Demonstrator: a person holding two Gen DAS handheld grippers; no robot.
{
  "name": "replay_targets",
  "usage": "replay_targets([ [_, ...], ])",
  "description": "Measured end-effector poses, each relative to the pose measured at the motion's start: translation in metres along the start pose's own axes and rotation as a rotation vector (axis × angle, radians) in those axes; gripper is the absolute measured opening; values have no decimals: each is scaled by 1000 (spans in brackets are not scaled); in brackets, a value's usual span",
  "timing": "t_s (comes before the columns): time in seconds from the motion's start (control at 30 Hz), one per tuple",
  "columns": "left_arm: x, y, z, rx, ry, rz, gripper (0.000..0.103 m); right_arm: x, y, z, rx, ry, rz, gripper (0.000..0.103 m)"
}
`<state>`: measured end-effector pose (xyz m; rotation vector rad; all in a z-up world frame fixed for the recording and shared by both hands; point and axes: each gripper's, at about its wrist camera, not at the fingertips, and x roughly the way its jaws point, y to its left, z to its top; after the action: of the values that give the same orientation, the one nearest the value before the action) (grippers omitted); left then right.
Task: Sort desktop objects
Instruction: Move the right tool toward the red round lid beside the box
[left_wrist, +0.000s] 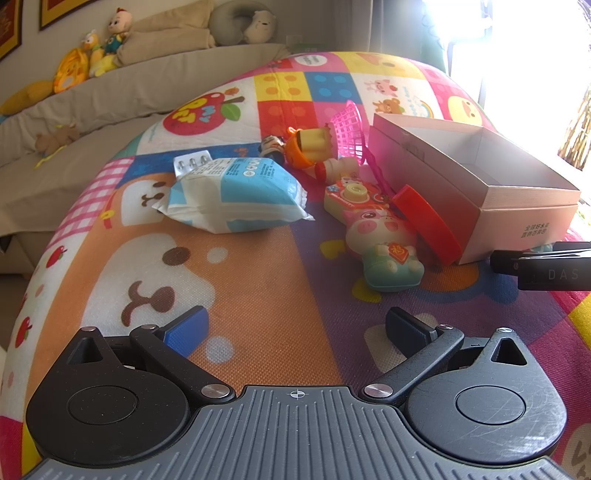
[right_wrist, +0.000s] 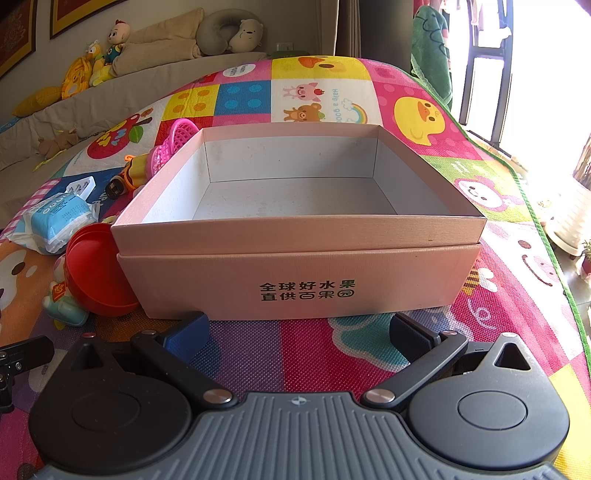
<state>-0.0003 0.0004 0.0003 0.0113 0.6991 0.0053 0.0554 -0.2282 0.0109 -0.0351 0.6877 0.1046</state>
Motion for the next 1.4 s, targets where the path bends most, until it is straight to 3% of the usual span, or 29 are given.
replay_targets([
  [1.03,0,0,0,1,1,-5,103,-4,0,0,36,25,1,103],
  [1.4,0,2,2,6,7,-6,103,-36,10,-21,24,70,-25,103],
])
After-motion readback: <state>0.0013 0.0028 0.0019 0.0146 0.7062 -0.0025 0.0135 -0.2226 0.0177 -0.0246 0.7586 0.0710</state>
